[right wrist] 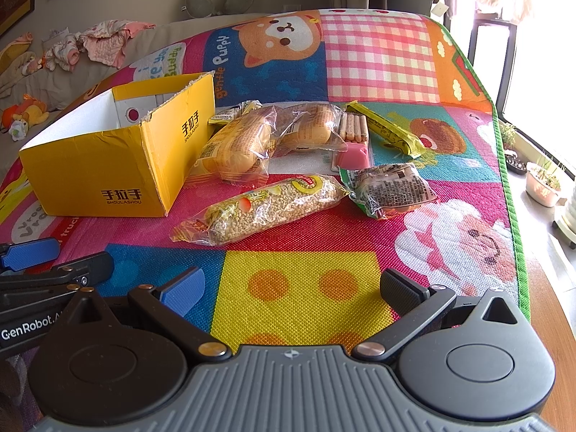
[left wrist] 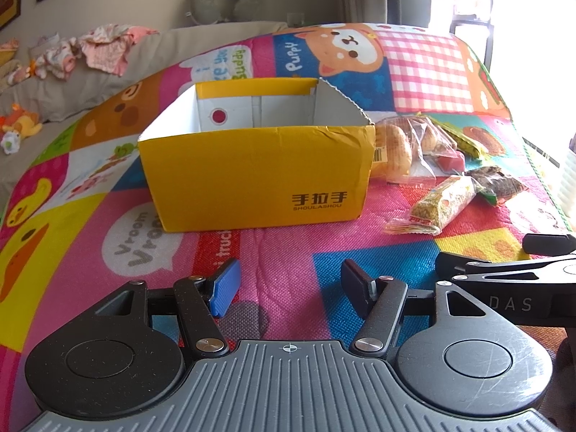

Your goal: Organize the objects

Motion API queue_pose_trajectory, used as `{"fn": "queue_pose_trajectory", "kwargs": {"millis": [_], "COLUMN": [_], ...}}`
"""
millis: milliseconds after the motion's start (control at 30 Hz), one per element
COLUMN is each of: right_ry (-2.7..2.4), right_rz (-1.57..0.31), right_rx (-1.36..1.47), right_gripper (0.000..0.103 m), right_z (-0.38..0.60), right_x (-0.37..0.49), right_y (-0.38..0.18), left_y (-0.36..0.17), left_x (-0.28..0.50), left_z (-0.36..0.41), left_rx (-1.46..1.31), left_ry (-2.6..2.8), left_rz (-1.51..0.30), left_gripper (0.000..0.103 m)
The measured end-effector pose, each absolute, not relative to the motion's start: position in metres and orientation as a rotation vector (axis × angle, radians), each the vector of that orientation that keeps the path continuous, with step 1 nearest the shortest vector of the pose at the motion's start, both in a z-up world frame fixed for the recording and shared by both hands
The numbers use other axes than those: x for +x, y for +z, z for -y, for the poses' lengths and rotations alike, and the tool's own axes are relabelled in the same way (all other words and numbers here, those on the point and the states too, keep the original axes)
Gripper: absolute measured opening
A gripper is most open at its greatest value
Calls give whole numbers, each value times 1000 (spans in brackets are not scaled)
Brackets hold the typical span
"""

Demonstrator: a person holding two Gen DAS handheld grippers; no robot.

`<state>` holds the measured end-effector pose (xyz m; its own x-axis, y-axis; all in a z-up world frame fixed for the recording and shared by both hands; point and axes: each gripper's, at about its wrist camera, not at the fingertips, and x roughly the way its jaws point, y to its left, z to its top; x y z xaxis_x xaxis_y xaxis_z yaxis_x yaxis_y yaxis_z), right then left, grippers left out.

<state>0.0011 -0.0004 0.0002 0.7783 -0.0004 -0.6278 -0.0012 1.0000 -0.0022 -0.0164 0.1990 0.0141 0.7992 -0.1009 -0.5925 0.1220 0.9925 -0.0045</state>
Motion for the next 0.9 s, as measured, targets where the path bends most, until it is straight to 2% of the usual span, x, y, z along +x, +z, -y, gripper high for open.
{"fn": "queue_pose_trajectory", "kwargs": {"millis": [900], "right_ry": [48], "right_rz": [-803], "right_rx": [-32], "right_gripper": [103], "right_z": [3], "right_x": [7], "right_y": [9], "left_y": [15], "left_x": [-18], "left_z": [-196], "left_rx": [46], "left_ry": [-117], "left_rz": [-633], "left_gripper": [68]}}
